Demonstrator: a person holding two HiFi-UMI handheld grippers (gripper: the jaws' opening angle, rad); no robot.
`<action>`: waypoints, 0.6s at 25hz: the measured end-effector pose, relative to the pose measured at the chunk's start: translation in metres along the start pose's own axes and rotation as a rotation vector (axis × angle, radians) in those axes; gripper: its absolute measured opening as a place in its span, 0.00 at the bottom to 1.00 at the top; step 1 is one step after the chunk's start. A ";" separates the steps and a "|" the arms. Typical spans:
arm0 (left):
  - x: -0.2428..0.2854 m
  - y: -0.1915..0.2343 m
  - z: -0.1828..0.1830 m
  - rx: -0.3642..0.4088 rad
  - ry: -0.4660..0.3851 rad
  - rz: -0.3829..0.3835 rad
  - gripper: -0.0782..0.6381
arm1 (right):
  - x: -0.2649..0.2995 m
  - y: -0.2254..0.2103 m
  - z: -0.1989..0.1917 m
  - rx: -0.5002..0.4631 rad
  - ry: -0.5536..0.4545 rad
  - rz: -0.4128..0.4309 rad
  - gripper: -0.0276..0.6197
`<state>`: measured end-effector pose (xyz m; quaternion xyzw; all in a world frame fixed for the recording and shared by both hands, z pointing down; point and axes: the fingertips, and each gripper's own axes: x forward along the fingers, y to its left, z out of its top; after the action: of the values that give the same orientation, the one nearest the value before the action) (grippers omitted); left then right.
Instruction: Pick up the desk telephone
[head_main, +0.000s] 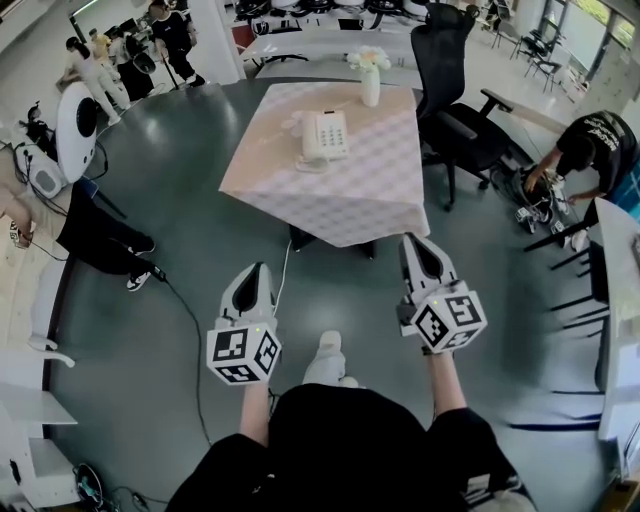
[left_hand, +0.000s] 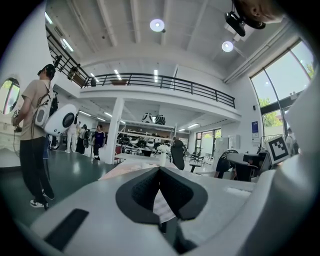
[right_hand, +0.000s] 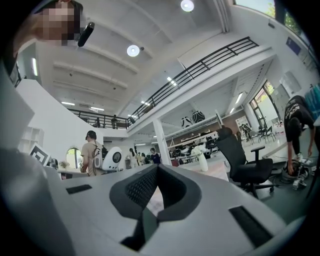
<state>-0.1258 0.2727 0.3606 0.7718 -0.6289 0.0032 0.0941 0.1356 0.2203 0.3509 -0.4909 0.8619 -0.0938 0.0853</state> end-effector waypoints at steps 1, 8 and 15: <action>0.004 0.002 -0.001 -0.002 0.003 0.001 0.11 | 0.004 -0.003 -0.001 0.003 0.001 -0.003 0.03; 0.051 0.020 -0.005 -0.019 0.008 -0.005 0.11 | 0.049 -0.019 -0.010 -0.003 0.009 -0.005 0.03; 0.119 0.043 0.006 -0.027 0.007 -0.032 0.11 | 0.111 -0.040 -0.004 -0.002 -0.003 -0.019 0.03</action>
<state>-0.1433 0.1481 0.3754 0.7804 -0.6161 -0.0044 0.1068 0.1117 0.1052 0.3585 -0.4991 0.8573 -0.0930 0.0852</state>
